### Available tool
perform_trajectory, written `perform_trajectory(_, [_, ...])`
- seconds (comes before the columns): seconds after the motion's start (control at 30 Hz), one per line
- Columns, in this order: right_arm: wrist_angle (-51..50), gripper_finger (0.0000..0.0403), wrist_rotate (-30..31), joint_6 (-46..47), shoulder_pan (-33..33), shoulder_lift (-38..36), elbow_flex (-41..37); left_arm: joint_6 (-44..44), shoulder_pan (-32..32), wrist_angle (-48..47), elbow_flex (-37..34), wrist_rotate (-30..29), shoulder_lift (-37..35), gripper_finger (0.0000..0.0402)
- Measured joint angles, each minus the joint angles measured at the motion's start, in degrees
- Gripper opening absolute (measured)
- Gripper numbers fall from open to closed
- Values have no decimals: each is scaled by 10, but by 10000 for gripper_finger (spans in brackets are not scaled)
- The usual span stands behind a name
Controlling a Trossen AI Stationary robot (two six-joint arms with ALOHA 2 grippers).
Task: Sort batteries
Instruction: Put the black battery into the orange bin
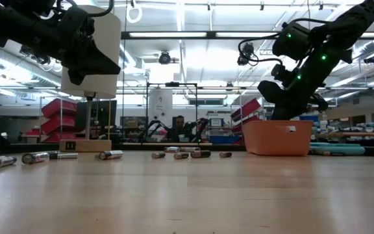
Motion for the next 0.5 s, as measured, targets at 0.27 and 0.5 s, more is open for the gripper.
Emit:
perform_trajectory(0.27, [5,78,0,-9,0,0,0,0,0,0,0,0,0,30])
perform_trajectory(0.5, [48,78,0,-54,8,-28,12,0,0,0,0,0,0,30])
